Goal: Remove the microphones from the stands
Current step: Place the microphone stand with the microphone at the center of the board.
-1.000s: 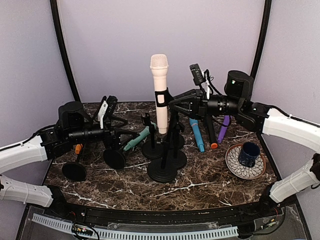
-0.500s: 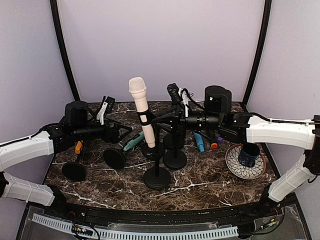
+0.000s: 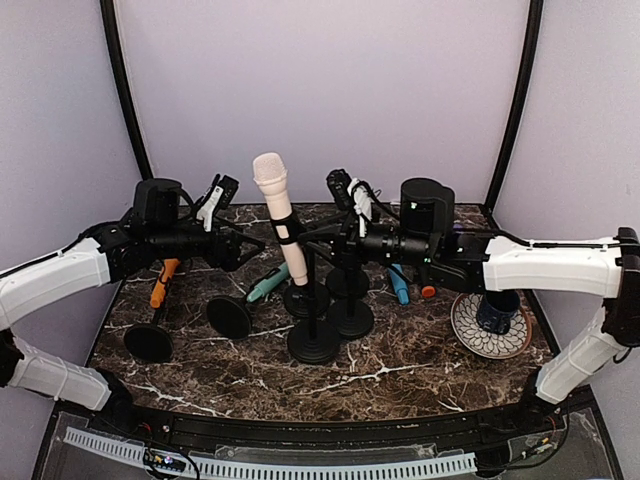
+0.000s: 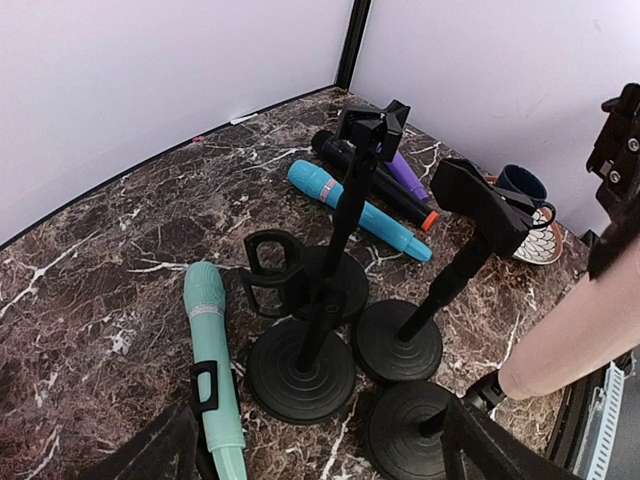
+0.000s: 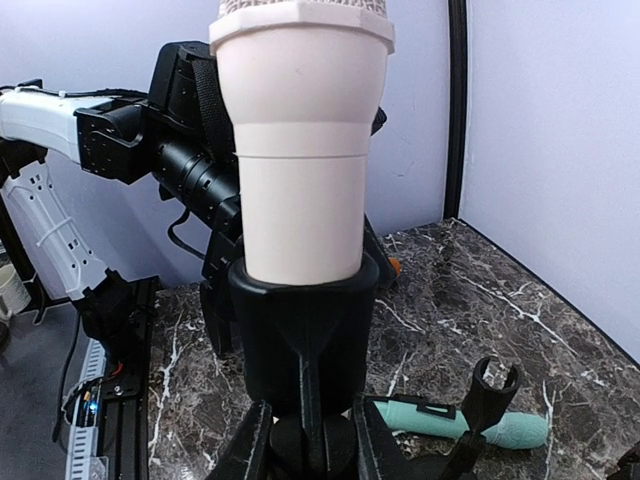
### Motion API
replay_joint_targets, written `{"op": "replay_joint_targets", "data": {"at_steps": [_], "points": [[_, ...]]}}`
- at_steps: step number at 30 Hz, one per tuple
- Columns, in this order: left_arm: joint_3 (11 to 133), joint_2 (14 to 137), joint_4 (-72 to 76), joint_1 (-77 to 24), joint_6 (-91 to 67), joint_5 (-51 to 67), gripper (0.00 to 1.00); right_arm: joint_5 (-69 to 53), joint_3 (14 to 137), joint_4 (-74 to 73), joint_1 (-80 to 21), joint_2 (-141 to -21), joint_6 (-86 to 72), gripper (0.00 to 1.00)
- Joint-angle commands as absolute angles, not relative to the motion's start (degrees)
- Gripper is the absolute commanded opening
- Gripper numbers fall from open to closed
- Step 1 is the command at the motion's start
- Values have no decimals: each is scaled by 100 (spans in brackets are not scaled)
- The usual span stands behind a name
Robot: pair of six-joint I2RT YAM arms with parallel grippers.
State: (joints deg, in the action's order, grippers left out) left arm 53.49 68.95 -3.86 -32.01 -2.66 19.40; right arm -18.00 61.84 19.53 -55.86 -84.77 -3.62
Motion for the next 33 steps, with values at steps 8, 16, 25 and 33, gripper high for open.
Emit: {"op": "replay_joint_targets", "data": {"at_steps": [8,16,25,33], "points": [[5014,6755,-339,-3182,518,2297,86,-1516,6082,3361,-5634,-8557,-491,0],[4691,6704,-195,-3198,930,3177,83,-1521,6082,3346,-5632,-8744,-442,0],[4237,6690,670,-3635,281,3377,81,-1657,5883,3336,-5633,-8622,-481,0],[3672,6800,2174,-3855,-1353,3005,78,-1557,5691,3320,-5634,-8319,-495,47]]}}
